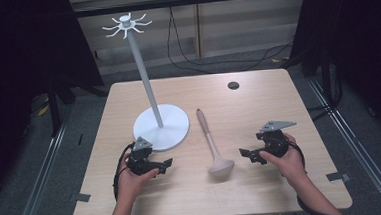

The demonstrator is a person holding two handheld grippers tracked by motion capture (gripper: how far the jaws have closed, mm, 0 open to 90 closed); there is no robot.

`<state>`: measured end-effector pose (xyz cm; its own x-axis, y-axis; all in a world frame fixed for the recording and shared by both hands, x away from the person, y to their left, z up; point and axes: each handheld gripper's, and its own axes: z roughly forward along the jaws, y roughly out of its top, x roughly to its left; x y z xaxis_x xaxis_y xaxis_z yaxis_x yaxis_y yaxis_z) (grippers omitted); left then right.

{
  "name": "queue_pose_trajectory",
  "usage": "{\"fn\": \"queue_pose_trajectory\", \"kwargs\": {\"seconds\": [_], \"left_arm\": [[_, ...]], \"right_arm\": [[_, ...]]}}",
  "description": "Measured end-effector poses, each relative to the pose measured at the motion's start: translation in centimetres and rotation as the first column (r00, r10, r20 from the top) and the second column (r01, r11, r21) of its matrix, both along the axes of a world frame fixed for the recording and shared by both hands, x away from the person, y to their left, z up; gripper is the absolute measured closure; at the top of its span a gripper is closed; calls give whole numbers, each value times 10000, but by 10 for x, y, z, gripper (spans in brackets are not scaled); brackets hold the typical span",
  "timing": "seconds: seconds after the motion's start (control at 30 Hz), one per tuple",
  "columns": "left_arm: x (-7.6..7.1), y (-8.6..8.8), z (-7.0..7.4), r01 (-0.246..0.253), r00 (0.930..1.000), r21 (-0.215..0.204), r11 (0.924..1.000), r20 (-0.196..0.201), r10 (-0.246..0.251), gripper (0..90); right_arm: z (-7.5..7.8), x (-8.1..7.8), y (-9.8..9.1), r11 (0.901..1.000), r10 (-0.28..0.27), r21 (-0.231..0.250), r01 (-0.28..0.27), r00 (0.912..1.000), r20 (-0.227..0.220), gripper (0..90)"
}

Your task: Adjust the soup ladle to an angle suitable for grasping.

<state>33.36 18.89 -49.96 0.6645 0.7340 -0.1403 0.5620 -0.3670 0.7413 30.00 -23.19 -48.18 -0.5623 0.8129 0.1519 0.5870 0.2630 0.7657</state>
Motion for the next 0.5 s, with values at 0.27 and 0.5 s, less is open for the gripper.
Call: {"fn": "queue_pose_trajectory", "kwargs": {"seconds": [0.27,0.5], "left_arm": [[-2,1,2,-59,10000,-28,10000,12,59,49],[-1,-4,4,12,10000,-124,9999,32,-12,49]], "right_arm": [[-2,-4,5,9989,417,-216,-416,9991,7,82],[0,-8,4,9980,625,-64,-624,9979,180,233]]}}
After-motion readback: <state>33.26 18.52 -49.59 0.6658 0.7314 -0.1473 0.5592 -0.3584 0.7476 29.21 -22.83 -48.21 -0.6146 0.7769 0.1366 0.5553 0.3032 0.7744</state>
